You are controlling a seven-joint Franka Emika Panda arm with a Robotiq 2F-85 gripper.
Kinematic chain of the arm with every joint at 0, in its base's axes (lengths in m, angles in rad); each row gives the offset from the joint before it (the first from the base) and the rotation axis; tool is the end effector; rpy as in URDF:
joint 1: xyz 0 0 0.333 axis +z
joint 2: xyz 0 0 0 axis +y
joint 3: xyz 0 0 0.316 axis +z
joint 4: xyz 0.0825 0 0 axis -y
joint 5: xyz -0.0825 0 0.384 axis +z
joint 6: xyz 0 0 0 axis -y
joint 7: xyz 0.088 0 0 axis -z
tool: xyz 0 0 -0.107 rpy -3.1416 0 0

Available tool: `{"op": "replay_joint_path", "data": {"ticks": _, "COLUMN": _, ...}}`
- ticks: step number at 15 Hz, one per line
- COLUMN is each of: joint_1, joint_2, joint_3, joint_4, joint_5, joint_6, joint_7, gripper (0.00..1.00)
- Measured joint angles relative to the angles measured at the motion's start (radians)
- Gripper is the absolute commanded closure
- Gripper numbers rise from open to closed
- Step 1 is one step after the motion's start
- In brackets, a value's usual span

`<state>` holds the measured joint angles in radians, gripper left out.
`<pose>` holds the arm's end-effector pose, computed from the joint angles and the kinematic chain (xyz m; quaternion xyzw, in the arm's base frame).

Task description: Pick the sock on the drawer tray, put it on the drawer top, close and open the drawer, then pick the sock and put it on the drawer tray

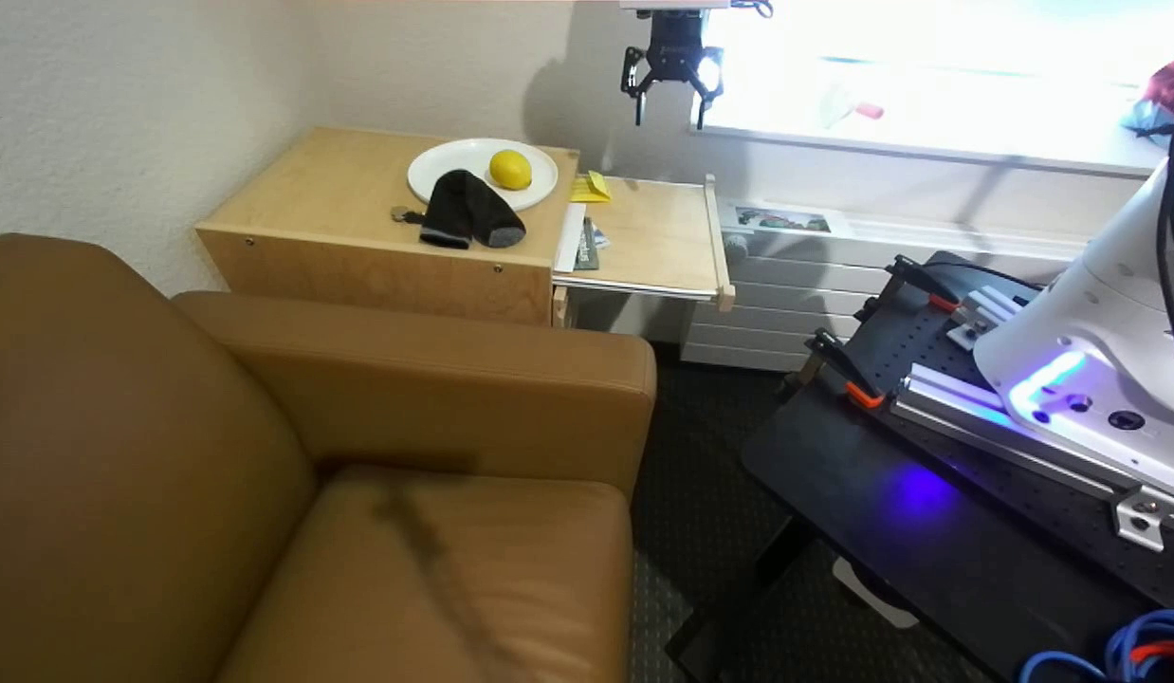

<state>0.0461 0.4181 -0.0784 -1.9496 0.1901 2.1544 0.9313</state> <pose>0.5950 -0.0102 0.2491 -0.8511 0.5113 0.1190 0.0060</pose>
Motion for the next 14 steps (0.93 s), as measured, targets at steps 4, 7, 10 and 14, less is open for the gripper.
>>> {"op": "replay_joint_path", "data": {"ticks": 4, "joint_1": 0.007, "joint_2": -0.012, "joint_3": 0.000, "joint_4": 0.000, "joint_5": -0.001, "joint_6": 0.006, "joint_7": 0.038, "gripper": 0.00}}
{"op": "replay_joint_path", "data": {"ticks": 7, "joint_1": -0.025, "joint_2": 0.017, "joint_3": -0.052, "joint_4": -0.011, "joint_5": 0.002, "joint_6": 0.065, "joint_7": 0.108, "gripper": 0.00}}
{"op": "replay_joint_path", "data": {"ticks": 10, "joint_1": -0.095, "joint_2": 0.046, "joint_3": -0.119, "joint_4": -0.048, "joint_5": 0.005, "joint_6": 0.134, "joint_7": 0.139, "gripper": 0.00}}
{"op": "replay_joint_path", "data": {"ticks": 14, "joint_1": -0.158, "joint_2": 0.059, "joint_3": -0.188, "joint_4": -0.127, "joint_5": 0.005, "joint_6": 0.175, "joint_7": 0.164, "gripper": 0.00}}
